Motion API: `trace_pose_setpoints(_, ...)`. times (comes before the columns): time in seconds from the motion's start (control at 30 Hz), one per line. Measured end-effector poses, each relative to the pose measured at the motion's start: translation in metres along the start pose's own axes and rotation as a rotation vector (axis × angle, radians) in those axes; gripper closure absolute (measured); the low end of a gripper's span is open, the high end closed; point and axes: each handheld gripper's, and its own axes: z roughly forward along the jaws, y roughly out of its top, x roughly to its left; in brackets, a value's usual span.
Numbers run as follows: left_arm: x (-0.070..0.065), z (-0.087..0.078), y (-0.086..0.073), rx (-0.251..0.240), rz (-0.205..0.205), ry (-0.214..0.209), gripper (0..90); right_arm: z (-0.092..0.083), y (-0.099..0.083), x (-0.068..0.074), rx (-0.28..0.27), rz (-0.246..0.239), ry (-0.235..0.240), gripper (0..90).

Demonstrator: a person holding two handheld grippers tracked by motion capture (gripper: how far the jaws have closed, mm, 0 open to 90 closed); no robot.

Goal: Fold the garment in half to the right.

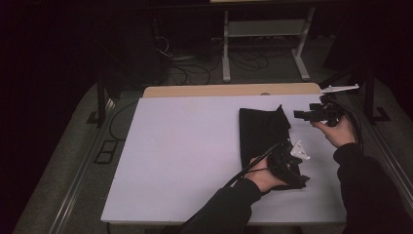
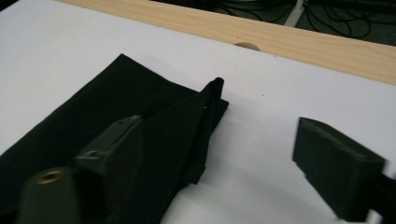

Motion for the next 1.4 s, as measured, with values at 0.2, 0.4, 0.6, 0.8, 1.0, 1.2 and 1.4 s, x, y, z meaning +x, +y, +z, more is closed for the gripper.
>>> trace_pose_setpoints(0.2, 0.006, -0.007, -0.003, -0.018, -0.037, 0.008, 17.8, -0.008, -0.003, 0.002, 0.0, 0.004, 0.012, 1.0)
trace_pose_setpoints(0.4, 0.015, -0.012, -0.011, 0.004, -0.083, -0.01, 6.6, -0.014, -0.007, 0.004, 0.001, 0.009, 0.017, 0.0)
trace_pose_setpoints(0.6, 0.021, -0.024, -0.02, -0.012, -0.119, 0.011, 0.0, -0.018, -0.015, 0.008, 0.004, 0.013, 0.026, 0.0)
trace_pose_setpoints(0.8, 0.027, -0.041, -0.03, -0.042, -0.137, 0.042, 0.0, -0.023, -0.022, 0.013, -0.003, 0.008, 0.036, 0.0)
trace_pose_setpoints(1.0, 0.034, -0.06, -0.04, -0.061, -0.154, 0.073, 0.0, -0.03, -0.027, 0.018, -0.024, -0.002, 0.044, 0.0)
trace_pose_setpoints(1.2, 0.039, -0.074, -0.051, -0.084, -0.178, 0.095, 0.0, -0.035, -0.029, 0.023, -0.026, -0.012, 0.046, 0.0)
trace_pose_setpoints(1.4, 0.042, -0.087, -0.059, -0.083, -0.186, 0.119, 0.0, -0.037, -0.03, 0.028, -0.028, -0.024, 0.047, 0.0)
